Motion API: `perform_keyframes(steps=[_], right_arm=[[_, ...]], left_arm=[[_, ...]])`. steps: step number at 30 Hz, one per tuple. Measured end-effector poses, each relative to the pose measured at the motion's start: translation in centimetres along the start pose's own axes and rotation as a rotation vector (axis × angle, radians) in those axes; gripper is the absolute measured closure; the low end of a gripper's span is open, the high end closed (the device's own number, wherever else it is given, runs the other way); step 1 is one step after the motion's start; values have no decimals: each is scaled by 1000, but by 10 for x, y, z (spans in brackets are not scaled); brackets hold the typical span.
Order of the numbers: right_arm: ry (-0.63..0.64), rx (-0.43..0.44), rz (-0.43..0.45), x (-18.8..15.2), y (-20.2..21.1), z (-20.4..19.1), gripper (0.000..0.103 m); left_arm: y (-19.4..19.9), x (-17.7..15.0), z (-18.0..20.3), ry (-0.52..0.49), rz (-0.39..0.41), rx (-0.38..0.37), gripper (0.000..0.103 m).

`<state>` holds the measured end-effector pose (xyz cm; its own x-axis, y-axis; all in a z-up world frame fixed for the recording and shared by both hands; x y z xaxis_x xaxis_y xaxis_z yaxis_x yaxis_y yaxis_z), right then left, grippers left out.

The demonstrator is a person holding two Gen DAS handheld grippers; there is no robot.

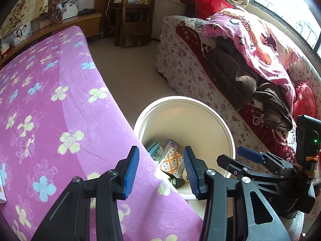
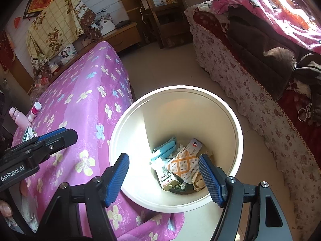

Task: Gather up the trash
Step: 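Open both tools to drop the tissue and plastic wrapper into the bin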

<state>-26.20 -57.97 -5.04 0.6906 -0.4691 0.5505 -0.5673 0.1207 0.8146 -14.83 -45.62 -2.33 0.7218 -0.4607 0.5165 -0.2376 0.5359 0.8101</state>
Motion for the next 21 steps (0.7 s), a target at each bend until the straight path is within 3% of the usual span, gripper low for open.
perform_keyframes(steps=[11, 21], right_arm=[[39, -4, 14, 4, 6, -23, 28], [103, 17, 29, 11, 14, -67, 28]], left_arm=[[17, -2, -27, 24, 28, 59, 57], [49, -9, -62, 57, 69, 103, 55]])
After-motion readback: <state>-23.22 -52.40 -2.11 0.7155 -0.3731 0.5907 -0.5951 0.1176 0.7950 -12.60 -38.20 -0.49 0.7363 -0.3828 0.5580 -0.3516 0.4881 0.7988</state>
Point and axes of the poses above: each gripper's, at about its wrist camera, not at the fingertips, and y roughly against the way its jaws point, z to its right, x to its top, the point moved 4 cm from there along -y, roughly the way its jaws point, and after that the axes turned 7 degrees about y, right-handed, at the moved point
